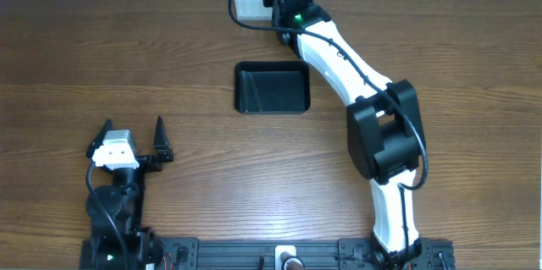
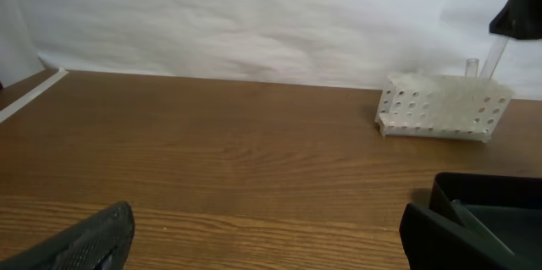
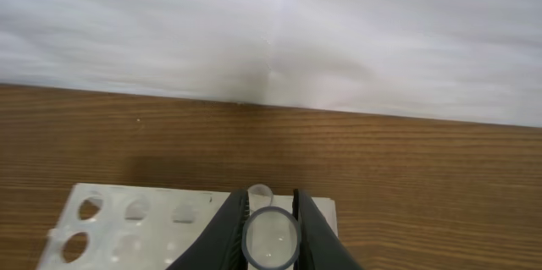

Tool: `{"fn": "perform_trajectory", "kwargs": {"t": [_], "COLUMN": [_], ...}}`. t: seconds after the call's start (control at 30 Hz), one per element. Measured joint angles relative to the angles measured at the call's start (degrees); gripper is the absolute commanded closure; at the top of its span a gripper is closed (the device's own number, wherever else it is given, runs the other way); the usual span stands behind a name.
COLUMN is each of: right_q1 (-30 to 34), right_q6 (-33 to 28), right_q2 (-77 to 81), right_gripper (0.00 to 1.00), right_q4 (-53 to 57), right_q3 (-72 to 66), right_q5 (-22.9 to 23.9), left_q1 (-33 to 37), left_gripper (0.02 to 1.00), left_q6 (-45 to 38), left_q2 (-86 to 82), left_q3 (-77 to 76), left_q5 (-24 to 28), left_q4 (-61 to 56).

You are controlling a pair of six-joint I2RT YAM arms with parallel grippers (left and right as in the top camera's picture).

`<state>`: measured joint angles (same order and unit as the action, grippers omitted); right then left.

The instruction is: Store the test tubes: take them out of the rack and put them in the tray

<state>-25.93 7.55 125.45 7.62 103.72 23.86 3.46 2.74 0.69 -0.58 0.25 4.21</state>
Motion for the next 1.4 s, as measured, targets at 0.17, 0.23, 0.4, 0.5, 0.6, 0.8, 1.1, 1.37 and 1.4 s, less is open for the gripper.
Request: {"fn": "perform_trajectory", "kwargs": {"t": [0.17, 0.23, 0.4, 0.5, 0.6, 0.8, 1.1, 1.37, 1.4], "right_q1": [-0.1, -0.3, -1.9, -3.5, -4.3, -4.7, -3.6, -2.9, -2.9], "right_q6": [0.0, 0.0, 1.8, 5.6, 9.5, 17.7, 22.4, 22.6, 22.6], "right_q2": [-3.1, -5.0, -9.5, -12.4, -14.3, -14.8, -9.7, -3.4, -3.0], "right_gripper": [0.864, 0.864, 0.862, 0.873, 0.886, 0.886, 0.879, 0.873, 0.873], "right_q4": [3.2, 5.6, 15.6, 23.2, 30.3, 42.7, 48.6, 49.0, 49.0], "right_q3": [0.0, 0.1, 0.2, 0.3, 0.4, 0.5, 0.5, 0.5, 0.5], "right_q5": [0.0, 0.0, 0.0, -0.6, -2.9, -7.6, -14.8, -18.8, -19.5], "left_q1": [0.0, 0.0, 0.0, 0.0, 0.0, 0.0, 0.0, 0.0, 0.0], "left_gripper": [0.020, 0.020, 0.020, 0.023, 0.020, 0.020, 0.020, 0.020, 0.020], "left_q6": [0.0, 0.0, 0.0, 0.0, 0.0, 0.0, 0.0, 0.0, 0.0], "left_q2": [0.0, 0.0, 0.0, 0.0, 0.0, 0.0, 0.0, 0.0, 0.0], "left_q3": [0.0, 0.0, 0.0, 0.0, 0.0, 0.0, 0.0, 0.0, 0.0], "left_q5": [0.0, 0.0, 0.0, 0.0, 0.0, 0.0, 0.0, 0.0, 0.0], "left_q4": [0.0, 0.0, 0.0, 0.0, 0.0, 0.0, 0.0, 0.0, 0.0]}}
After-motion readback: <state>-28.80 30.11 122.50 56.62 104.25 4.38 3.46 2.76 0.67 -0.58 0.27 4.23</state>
